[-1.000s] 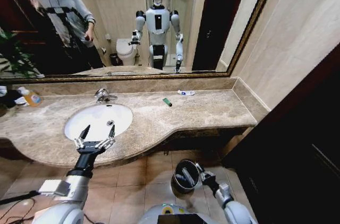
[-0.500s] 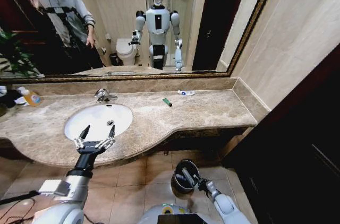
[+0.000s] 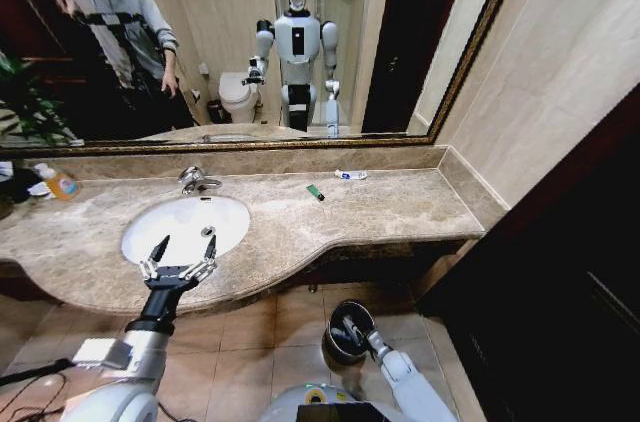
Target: Pick up the trash from the sink and place it in the trash bin.
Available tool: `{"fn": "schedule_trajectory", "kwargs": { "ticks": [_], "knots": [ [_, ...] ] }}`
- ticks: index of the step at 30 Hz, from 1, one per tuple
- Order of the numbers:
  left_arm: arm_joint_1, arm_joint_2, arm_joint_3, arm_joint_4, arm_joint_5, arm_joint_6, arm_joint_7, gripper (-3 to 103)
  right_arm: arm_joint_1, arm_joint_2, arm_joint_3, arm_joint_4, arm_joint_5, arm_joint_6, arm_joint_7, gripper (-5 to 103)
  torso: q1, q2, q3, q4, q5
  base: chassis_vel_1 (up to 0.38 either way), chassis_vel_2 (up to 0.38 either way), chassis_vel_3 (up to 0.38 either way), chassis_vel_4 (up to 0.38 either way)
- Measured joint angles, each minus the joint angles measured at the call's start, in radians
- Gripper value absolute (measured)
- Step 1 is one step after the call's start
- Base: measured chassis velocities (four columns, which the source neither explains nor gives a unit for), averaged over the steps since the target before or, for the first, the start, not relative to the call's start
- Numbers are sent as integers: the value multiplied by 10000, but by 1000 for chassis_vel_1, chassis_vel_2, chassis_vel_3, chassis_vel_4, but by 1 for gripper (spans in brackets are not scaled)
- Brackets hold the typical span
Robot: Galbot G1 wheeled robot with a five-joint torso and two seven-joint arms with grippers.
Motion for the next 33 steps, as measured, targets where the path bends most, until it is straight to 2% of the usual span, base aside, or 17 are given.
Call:
{"fn": "schedule_trajectory", "kwargs": {
  "ticks": [5, 7, 8, 10, 11, 13, 14, 16, 17, 20, 22, 23, 33],
  "knots": [
    [0, 0, 0, 0, 0, 0, 0, 100, -83, -55, 1, 93, 7, 21, -17, 30, 0, 0, 0, 0, 0, 0, 0, 0, 0],
    [0, 0, 0, 0, 0, 0, 0, 100, -157, -119, -5, 233, 46, 47, -47, 41, 0, 0, 0, 0, 1, 0, 0, 0, 0],
    [0, 0, 0, 0, 0, 0, 0, 100, -157, -119, -5, 233, 46, 47, -47, 41, 0, 0, 0, 0, 1, 0, 0, 0, 0],
    [0, 0, 0, 0, 0, 0, 0, 100, -232, -180, -15, 373, 113, 80, -89, 52, 0, 0, 0, 0, 1, 0, 0, 0, 0],
    [0, 0, 0, 0, 0, 0, 0, 100, -232, -180, -15, 373, 113, 80, -89, 52, 0, 0, 0, 0, 1, 0, 0, 0, 0],
    [0, 0, 0, 0, 0, 0, 0, 100, -291, -221, -18, 486, 160, 85, -108, 63, 0, 0, 0, 0, 1, 0, 0, 0, 0],
    [0, 0, 0, 0, 0, 0, 0, 100, -291, -221, -18, 486, 160, 85, -108, 63, 0, 0, 0, 0, 1, 0, 0, 0, 0],
    [0, 0, 0, 0, 0, 0, 0, 100, -353, -269, -19, 566, 182, 85, -114, 74, 0, 0, -1, 0, 1, 0, 0, 0, 0],
    [0, 0, 0, 0, 0, 0, 0, 100, -353, -269, -19, 566, 182, 85, -114, 74, 0, 0, -1, 0, 1, 0, 0, 0, 0],
    [0, 0, 0, 0, 0, 0, 0, 100, -409, -318, -15, 628, 214, 85, -120, 90, 0, 0, -1, 0, 2, 0, 0, 0, 0],
    [0, 0, 0, 0, 0, 0, 0, 100, -422, -332, -13, 646, 230, 85, -125, 90, 0, 0, 0, 0, 2, 0, 0, 0, 0],
    [0, 0, 0, 0, 0, 0, 0, 100, -457, -359, -8, 690, 260, 85, -140, 99, 0, 0, -1, 0, 1, 0, 0, 0, 0],
    [0, 0, 0, 0, 0, 0, 0, 100, -633, -436, 39, 915, 375, 86, -157, 100, 0, 0, -1, 0, 2, 0, 0, 0, 0]
  ]
}}
